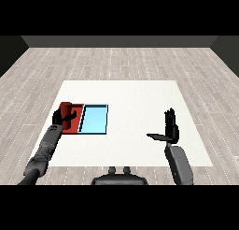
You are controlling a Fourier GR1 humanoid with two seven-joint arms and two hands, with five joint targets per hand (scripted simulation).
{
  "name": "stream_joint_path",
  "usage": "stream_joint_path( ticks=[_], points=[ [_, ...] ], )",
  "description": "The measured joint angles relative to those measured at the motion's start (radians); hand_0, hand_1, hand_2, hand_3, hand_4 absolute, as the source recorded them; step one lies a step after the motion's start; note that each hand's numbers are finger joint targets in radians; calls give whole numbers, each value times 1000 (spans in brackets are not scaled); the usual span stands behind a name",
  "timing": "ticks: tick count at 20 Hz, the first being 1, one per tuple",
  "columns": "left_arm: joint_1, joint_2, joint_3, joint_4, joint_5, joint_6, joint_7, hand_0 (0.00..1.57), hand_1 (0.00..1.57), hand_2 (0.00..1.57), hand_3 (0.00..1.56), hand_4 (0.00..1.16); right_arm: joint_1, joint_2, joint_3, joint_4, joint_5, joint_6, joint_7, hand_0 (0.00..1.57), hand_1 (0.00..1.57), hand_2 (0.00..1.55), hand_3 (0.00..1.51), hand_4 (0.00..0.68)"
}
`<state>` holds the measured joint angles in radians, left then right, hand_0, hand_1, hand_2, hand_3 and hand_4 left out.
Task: Pick the red can and put it in the red box
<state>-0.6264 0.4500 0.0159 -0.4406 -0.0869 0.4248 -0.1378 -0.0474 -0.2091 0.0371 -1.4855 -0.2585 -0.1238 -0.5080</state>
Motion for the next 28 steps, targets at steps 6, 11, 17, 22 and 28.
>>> stream_joint_path(
  ticks=[6, 11, 17, 22, 28],
  points=[
    [-72, 0, 10, 215, -37, 22, 34, 760, 760, 758, 0, 672, -6, -7, -5, -15, 14, 2, -16, 0, 0, 0, 0, 0],
    [-100, 9, 24, 298, -38, -46, 21, 0, 0, 0, 0, 654, 18, 2, 8, -38, 21, 7, -31, 0, 0, 0, 0, 0],
    [-136, 30, -50, 383, -125, -107, 89, 0, 0, 0, 0, 0, 11, 1, 0, -57, 3, 30, -29, 0, 0, 0, 0, 0],
    [-164, 36, -42, 406, -122, -120, 152, 0, 0, 0, 0, 0, 9, 2, -2, -68, 1, 43, -32, 0, 0, 0, 0, 0],
    [-138, 21, 102, 288, 19, -41, -40, 0, 0, 0, 0, 0, 21, 4, -4, -61, 3, 61, -64, 0, 0, 0, 0, 0]
  ],
)
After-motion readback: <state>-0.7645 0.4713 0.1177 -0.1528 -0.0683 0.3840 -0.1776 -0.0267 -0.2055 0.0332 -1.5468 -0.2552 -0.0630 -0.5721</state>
